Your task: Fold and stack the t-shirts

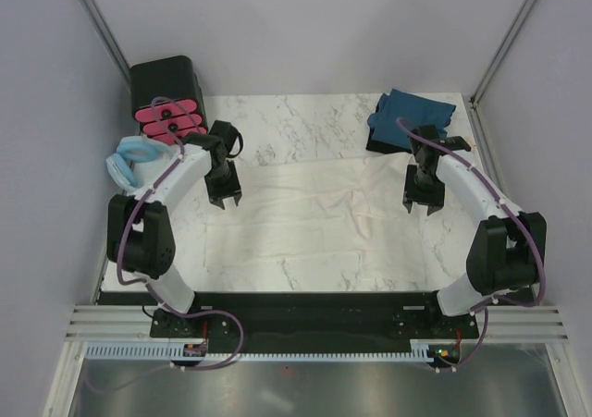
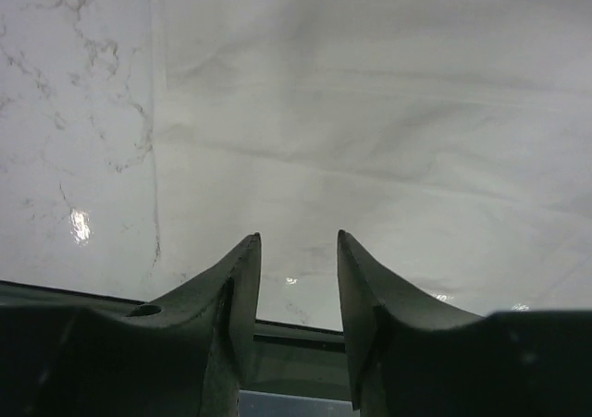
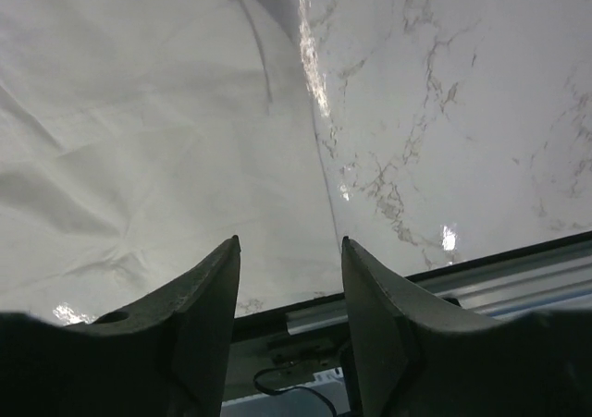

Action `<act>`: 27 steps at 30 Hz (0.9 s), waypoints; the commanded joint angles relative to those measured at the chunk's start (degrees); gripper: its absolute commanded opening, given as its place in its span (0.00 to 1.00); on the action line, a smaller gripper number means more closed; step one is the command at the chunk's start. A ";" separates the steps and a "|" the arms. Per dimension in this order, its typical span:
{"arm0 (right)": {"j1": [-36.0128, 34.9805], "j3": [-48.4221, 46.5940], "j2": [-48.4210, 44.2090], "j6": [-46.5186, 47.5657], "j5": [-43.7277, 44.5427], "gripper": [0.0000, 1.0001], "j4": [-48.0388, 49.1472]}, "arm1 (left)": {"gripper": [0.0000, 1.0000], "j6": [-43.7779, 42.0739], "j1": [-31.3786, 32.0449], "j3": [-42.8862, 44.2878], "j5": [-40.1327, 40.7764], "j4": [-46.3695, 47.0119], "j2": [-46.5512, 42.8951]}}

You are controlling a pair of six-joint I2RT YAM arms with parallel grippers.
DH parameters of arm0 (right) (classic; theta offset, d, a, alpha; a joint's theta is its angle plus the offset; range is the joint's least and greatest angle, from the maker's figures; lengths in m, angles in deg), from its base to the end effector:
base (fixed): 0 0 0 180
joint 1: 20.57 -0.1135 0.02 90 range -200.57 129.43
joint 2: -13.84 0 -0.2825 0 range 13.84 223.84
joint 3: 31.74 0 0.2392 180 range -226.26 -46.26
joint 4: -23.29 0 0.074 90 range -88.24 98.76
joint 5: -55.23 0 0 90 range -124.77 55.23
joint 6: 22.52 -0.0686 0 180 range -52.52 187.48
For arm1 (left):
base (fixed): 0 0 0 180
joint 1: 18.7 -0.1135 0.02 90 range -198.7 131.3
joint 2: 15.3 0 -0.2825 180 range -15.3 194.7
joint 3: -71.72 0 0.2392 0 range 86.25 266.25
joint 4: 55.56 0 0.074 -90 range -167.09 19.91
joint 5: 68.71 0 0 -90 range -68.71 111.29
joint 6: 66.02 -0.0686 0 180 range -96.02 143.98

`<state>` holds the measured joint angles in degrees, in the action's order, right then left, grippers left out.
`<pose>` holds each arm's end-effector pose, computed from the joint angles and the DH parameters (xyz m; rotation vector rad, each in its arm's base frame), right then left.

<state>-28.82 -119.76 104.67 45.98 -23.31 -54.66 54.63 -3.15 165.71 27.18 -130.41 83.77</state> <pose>0.2847 0.0275 0.2448 0.3612 2.9043 -0.2231 0.3176 -0.0811 0.2312 -0.3994 2.9123 0.0375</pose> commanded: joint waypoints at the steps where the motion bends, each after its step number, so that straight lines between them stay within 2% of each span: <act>1: 0.95 4.32 -5.13 -3.29 -5.38 0.56 -0.13 | 0.46 6.60 -0.35 -5.53 -2.55 0.99 -8.62; 6: 1.04 8.00 -5.74 -4.08 -8.56 0.56 0.22 | 0.47 9.51 -0.08 -9.58 -0.62 -1.38 -13.89; 10: 1.04 11.79 -10.22 -3.47 -9.96 0.56 2.41 | 0.49 8.55 -0.08 -11.60 1.05 -1.12 -17.24; 14: 0.96 15.13 -12.08 -2.85 -14.97 0.56 3.13 | 0.46 9.42 0.09 -13.45 -2.46 -1.56 -14.70; 18: -0.36 17.06 -12.25 -2.06 -13.84 0.56 2.94 | 0.46 12.75 2.72 -15.82 -2.46 -1.82 -13.64; 27: -3.53 15.31 -4.26 -2.06 -13.32 0.52 4.09 | 0.40 17.33 6.77 -14.52 0.96 -2.09 -5.38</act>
<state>-31.31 -102.80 97.76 43.53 -37.19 -51.73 66.89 2.45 149.18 25.74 -131.94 75.14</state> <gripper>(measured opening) 0.519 0.406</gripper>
